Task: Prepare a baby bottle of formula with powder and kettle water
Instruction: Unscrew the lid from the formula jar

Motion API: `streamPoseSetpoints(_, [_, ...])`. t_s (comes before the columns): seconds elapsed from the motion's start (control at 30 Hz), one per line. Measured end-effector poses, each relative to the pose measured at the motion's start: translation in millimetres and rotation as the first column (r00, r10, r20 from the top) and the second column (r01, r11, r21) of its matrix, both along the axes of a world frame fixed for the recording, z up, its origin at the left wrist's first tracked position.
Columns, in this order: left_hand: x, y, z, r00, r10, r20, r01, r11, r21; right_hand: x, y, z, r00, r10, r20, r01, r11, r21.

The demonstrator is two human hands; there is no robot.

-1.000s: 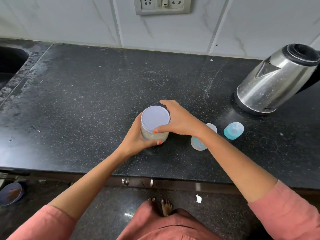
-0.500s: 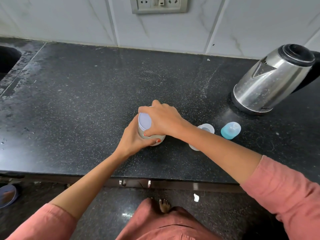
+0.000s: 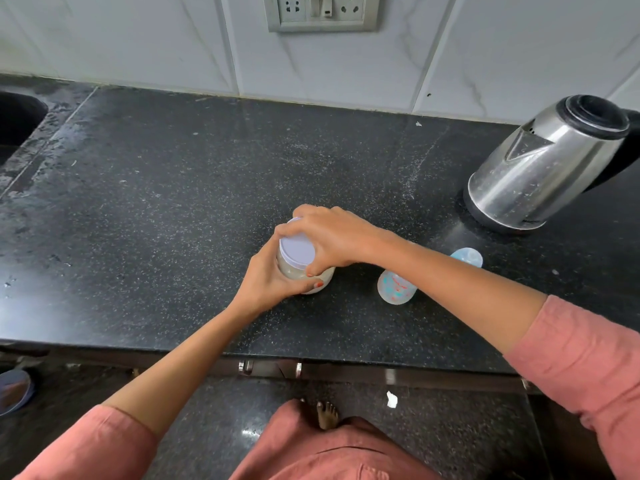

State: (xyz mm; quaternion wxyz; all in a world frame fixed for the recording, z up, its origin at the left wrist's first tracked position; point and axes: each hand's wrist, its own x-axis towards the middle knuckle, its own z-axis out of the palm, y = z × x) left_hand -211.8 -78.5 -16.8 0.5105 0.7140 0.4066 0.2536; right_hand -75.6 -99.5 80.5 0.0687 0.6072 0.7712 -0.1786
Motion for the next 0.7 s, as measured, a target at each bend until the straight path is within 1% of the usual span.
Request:
streamPoseSetpoints(0.17, [0,0,-2,1.000,0.000,-0.010,0.000,1.000,-0.003,10,9,5,0.989,0.145,0.018,-0.143,0.984,-0.108])
streamPoseSetpoints(0.27, [0,0,-2,1.000,0.005,-0.027,-0.005,1.000,-0.003,14,14,4,0.979,0.187,-0.076,-0.197,0.967,-0.164])
streamPoseSetpoints(0.33, [0,-1,0,1.000,0.007,-0.028,-0.007,1.000,-0.003,15,16,1,0.981,0.147,-0.129,-0.171,0.965,-0.197])
streamPoseSetpoints(0.4, [1,-1,1,1.000,-0.004,-0.014,0.004,1.000,-0.001,12,16,-1,0.988,0.062,-0.144,-0.092,0.974,-0.209])
streamPoseSetpoints(0.5, [0,0,2,1.000,-0.011,-0.008,0.011,1.000,-0.002,3,9,5,0.965,-0.199,-0.171,0.171,0.971,-0.165])
streamPoseSetpoints(0.53, [0,0,1,1.000,-0.013,-0.005,0.013,1.000,-0.003,-1,6,6,0.954,-0.271,-0.124,0.255,0.958,-0.128])
streamPoseSetpoints(0.57, [1,-1,1,1.000,-0.014,-0.001,0.014,1.000,-0.004,-6,3,6,0.949,-0.311,-0.044,0.307,0.948,-0.083])
streamPoseSetpoints(0.63, [1,-1,0,1.000,-0.009,0.011,0.009,1.000,-0.006,-15,-1,2,0.944,-0.310,0.110,0.311,0.950,0.012])
streamPoseSetpoints(0.7, [1,-1,0,1.000,-0.015,0.016,0.015,1.000,0.001,-21,-2,-4,0.942,-0.290,0.172,0.280,0.957,0.080])
